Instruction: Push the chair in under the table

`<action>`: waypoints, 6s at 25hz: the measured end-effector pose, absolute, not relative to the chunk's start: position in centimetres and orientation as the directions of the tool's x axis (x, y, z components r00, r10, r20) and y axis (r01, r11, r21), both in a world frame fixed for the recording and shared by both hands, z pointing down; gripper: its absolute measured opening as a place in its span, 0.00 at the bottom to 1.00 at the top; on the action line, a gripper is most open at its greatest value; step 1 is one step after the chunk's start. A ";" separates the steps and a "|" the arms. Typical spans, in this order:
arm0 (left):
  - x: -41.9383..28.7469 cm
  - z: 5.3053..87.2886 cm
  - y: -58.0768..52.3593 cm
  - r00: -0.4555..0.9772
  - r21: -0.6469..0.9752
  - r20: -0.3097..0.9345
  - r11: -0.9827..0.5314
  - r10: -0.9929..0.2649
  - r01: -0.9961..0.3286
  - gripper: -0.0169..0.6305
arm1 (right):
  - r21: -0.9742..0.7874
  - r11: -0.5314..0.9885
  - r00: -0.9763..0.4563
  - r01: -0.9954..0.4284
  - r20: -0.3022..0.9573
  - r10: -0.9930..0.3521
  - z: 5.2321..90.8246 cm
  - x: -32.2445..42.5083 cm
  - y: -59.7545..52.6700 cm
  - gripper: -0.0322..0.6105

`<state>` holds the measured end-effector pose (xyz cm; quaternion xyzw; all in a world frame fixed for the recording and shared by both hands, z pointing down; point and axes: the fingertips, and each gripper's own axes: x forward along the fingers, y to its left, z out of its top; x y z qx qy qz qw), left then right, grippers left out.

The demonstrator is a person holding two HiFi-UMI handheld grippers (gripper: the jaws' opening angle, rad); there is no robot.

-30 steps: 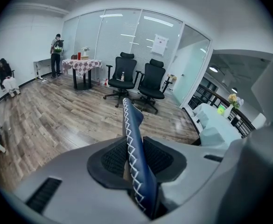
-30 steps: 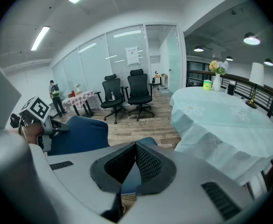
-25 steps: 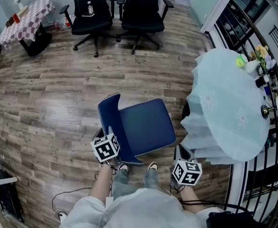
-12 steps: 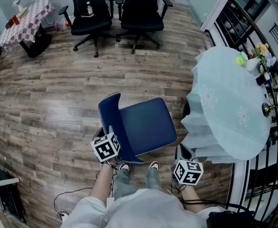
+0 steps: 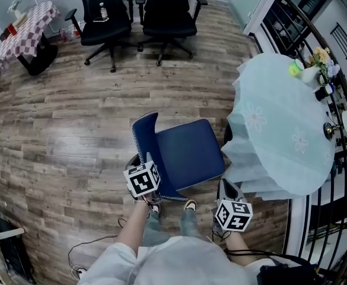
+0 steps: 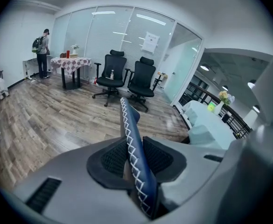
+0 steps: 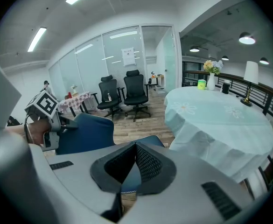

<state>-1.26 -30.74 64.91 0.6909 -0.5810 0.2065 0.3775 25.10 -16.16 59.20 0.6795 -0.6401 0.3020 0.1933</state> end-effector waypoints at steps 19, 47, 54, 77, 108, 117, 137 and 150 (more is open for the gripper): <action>11.5 64.3 -31.2 0.313 0.312 0.710 -0.118 -0.631 -0.943 0.18 | -0.108 -0.293 0.147 -0.950 0.672 -0.725 59.2 33.3 -11.6 0.08; 20.5 64.0 -29.8 0.280 0.315 0.705 -0.067 -0.651 -0.947 0.18 | -0.124 -0.391 0.202 -0.912 0.694 -0.692 61.3 42.6 -5.1 0.08; 20.4 64.5 -29.5 0.252 0.281 0.718 -0.062 -0.649 -0.958 0.18 | -0.157 -0.381 0.174 -0.911 0.692 -0.701 62.3 43.3 -4.6 0.08; 19.3 62.2 -28.9 0.320 0.236 0.701 -0.216 -0.638 -0.948 0.22 | -0.163 -0.366 0.191 -0.916 0.626 -0.756 58.9 42.2 -7.7 0.08; 13.7 49.5 -22.9 0.593 0.222 0.464 -0.562 -0.658 -0.797 0.06 | -0.193 -0.302 0.178 -0.933 0.482 -0.858 53.2 28.6 -10.9 0.08; 14.7 50.5 -20.3 0.645 0.216 0.475 -0.631 -0.598 -0.745 0.03 | -0.187 -0.293 0.171 -0.938 0.485 -0.857 53.3 25.9 -10.5 0.08; 18.8 51.1 -20.0 0.670 0.244 0.481 -0.648 -0.565 -0.722 0.03 | -0.125 -0.290 0.200 -0.949 0.472 -0.859 52.0 28.6 -11.1 0.07; 19.3 51.1 -21.5 0.639 0.244 0.491 -0.611 -0.592 -0.753 0.03 | -0.137 -0.279 0.183 -0.950 0.479 -0.859 52.1 30.2 -11.6 0.07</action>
